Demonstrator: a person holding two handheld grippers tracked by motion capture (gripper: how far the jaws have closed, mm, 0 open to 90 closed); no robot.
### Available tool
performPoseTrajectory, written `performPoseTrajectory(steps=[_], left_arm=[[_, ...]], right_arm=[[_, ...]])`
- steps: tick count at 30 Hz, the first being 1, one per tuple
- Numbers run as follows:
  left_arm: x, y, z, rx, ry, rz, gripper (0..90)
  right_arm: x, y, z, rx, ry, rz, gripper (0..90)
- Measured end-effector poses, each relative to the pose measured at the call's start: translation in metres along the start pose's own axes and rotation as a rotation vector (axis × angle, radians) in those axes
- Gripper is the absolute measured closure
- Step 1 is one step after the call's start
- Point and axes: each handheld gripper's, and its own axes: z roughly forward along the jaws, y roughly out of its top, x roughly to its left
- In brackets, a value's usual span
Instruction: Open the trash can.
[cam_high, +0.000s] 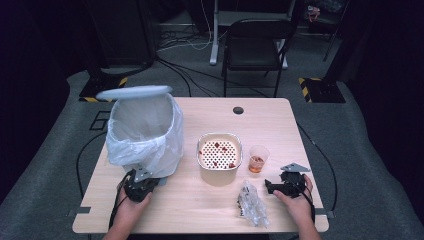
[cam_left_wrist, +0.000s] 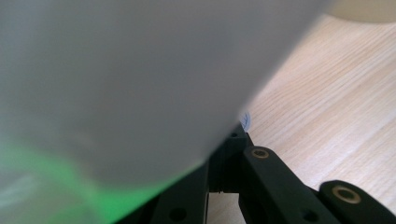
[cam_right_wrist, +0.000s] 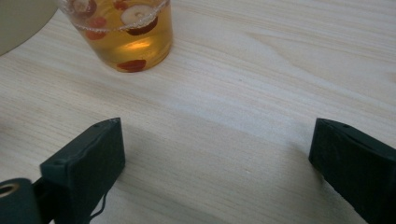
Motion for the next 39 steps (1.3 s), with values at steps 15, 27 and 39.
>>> performPoseTrajectory(steps=[15, 27, 39], left_arm=[[0.001, 0.000, 0.001, -0.015, -0.012, -0.032, 90.0], [0.002, 0.001, 0.001, -0.001, -0.011, -0.014, 90.0], [0.002, 0.002, 0.000, 0.015, -0.003, 0.013, 90.0]], right_arm=[[0.000, 0.002, -0.008, 0.028, 0.025, 0.014, 16.6], [0.002, 0.005, -0.022, 0.026, 0.036, 0.049, 6.9], [0.029, 0.013, -0.064, 0.003, 0.137, 0.013, 0.0]])
